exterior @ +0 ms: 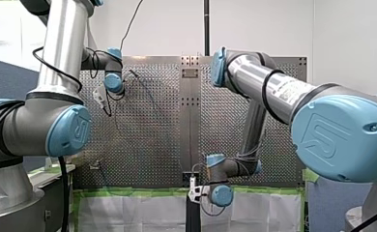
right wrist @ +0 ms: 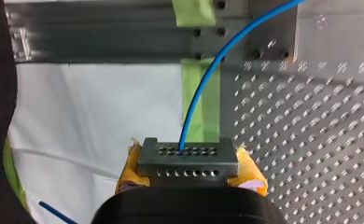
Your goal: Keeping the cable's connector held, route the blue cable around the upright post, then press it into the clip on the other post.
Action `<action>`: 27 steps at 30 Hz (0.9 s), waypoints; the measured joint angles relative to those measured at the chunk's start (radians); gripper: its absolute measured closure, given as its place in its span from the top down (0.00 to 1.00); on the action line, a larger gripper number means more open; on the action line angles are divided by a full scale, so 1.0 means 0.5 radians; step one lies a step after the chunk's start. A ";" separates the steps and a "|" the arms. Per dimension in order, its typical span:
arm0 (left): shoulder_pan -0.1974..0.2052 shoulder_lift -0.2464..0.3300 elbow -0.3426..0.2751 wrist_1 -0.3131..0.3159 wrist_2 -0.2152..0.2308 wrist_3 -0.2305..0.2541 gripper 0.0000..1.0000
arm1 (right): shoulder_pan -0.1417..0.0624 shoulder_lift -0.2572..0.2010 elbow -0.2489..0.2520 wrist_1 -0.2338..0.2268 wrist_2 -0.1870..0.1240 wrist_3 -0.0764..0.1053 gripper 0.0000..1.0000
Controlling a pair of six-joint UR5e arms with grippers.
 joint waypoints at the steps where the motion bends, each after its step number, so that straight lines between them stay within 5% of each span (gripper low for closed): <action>1: 0.000 0.000 0.000 0.000 -0.001 0.000 1.00 | -0.007 0.015 0.001 -0.017 0.008 0.000 0.00; 22: 0.029 0.000 0.000 0.002 0.003 -0.003 1.00 | -0.180 0.096 0.084 -0.277 0.039 0.013 0.00; 27: 0.035 0.000 0.000 0.003 0.003 -0.003 1.00 | -0.247 0.159 0.088 -0.320 0.035 0.027 0.00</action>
